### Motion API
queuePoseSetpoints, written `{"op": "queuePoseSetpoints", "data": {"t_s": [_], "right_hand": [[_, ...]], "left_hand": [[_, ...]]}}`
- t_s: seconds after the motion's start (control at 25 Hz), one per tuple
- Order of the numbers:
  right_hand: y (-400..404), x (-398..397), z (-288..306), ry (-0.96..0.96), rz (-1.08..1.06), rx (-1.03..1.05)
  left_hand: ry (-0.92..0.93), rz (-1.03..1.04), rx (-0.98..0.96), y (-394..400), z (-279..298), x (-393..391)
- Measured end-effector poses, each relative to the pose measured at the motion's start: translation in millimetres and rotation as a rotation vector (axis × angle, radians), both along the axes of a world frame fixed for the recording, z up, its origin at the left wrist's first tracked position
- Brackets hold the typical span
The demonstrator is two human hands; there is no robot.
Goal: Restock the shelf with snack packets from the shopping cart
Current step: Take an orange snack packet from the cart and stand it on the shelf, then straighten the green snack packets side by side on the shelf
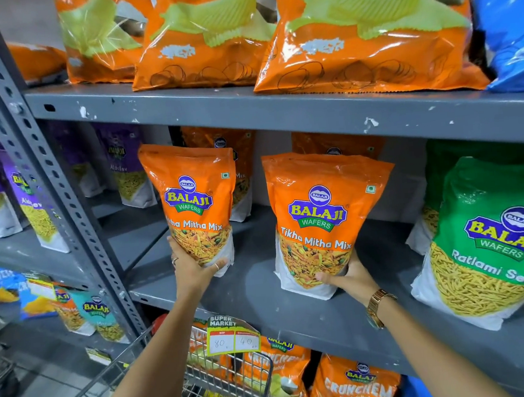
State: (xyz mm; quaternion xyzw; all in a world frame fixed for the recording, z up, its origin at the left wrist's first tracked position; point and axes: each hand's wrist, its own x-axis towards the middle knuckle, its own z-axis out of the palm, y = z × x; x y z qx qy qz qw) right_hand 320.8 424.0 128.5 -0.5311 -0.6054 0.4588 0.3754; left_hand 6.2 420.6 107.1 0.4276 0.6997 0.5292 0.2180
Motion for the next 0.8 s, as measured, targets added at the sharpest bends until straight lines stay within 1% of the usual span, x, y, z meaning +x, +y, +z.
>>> {"op": "queuePoseSetpoints", "data": {"t_s": [0.12, 0.2, 0.28, 0.36, 0.48, 0.56, 0.68, 0.8], "right_hand": [[-2, 7, 4, -0.063, 0.019, -0.022], [-7, 16, 4, -0.091, 0.021, 0.017], [-16, 28, 0, -0.037, -0.039, 0.061], [-28, 42, -3, -0.026, -0.192, 0.118], [-54, 65, -3, -0.145, -0.532, 0.305], [-73, 81, 1, -0.175, -0.702, 0.388], [-97, 105, 9, -0.205, -0.884, 0.451], [-113, 137, 14, -0.256, -0.970, 0.478]], "left_hand": [[0.034, 0.052, -0.067, -8, 0, 9], [0.054, 0.028, -0.011, -19, 0, 18], [0.071, -0.025, 0.046, -33, 2, 31], [0.087, -0.085, 0.049, -45, 3, 51], [0.070, -0.207, 0.100, -62, 6, 85], [0.075, -0.272, 0.130, -72, 8, 108], [0.084, -0.341, 0.145, -86, 14, 141], [0.069, -0.403, 0.180, -94, 26, 174]]}}
